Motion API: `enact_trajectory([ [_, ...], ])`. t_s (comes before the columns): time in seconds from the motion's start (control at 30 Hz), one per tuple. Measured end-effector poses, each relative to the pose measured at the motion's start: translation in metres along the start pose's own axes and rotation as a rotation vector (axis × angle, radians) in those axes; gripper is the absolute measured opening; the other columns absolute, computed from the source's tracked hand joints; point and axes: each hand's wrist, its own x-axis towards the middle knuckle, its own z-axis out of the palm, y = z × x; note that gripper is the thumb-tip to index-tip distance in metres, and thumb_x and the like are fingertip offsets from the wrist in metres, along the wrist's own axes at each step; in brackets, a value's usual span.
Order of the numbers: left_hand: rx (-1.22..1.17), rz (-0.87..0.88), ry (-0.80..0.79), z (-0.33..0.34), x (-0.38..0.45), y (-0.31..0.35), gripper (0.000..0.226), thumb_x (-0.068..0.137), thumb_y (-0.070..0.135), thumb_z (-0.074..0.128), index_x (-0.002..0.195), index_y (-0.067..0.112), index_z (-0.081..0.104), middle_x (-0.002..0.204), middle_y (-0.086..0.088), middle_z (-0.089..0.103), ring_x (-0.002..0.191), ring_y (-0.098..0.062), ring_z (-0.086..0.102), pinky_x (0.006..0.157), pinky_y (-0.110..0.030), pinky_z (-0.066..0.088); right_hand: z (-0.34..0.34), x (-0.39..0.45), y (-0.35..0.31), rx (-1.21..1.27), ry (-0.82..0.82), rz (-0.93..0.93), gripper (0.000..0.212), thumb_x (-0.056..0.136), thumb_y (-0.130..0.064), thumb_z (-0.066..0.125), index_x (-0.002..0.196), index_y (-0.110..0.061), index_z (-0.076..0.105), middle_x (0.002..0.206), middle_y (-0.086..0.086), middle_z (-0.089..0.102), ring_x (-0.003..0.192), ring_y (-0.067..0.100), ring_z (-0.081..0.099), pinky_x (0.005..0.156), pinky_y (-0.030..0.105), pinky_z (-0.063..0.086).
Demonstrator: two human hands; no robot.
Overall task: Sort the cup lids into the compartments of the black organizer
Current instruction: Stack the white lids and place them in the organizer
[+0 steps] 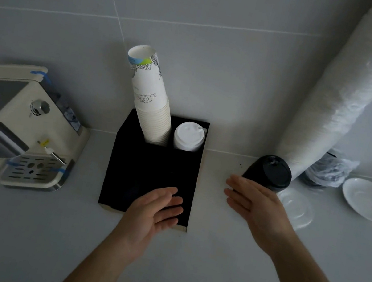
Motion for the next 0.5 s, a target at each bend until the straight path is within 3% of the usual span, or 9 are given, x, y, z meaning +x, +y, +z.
enact_trajectory([
  [0.1, 0.087, -0.004, -0.046, 0.007, -0.004, -0.011, 0.024, 0.094, 0.018, 0.052, 0.113, 0.016, 0.066, 0.108, -0.009, 0.072, 0.102, -0.026, 0.069, 0.091, -0.042, 0.053, -0.025, -0.016, 0.006, 0.033, 0.050, 0.024, 0.022, 0.097, -0.018, 0.053, 0.111, -0.013, 0.068, 0.115, 0.007, 0.073, 0.107, 0.023, 0.069, 0.093, 0.038, 0.052],
  [0.27, 0.204, -0.015, -0.094, 0.021, -0.002, -0.024, 0.021, 0.092, 0.018, 0.055, 0.109, 0.019, 0.068, 0.104, -0.006, 0.074, 0.098, -0.023, 0.070, 0.082, -0.034, 0.054, -0.067, -0.035, 0.016, 0.036, 0.134, 0.035, 0.024, 0.097, -0.019, 0.052, 0.113, -0.012, 0.068, 0.112, 0.008, 0.075, 0.107, 0.025, 0.070, 0.098, 0.044, 0.050],
  [0.5, 0.243, -0.101, -0.151, 0.056, 0.014, -0.039, 0.020, 0.093, 0.019, 0.055, 0.109, 0.017, 0.067, 0.105, -0.008, 0.072, 0.098, -0.024, 0.070, 0.084, -0.037, 0.054, -0.117, -0.035, 0.015, 0.105, 0.262, 0.012, 0.026, 0.098, -0.018, 0.051, 0.115, -0.007, 0.068, 0.111, 0.011, 0.075, 0.108, 0.028, 0.069, 0.099, 0.046, 0.049],
])
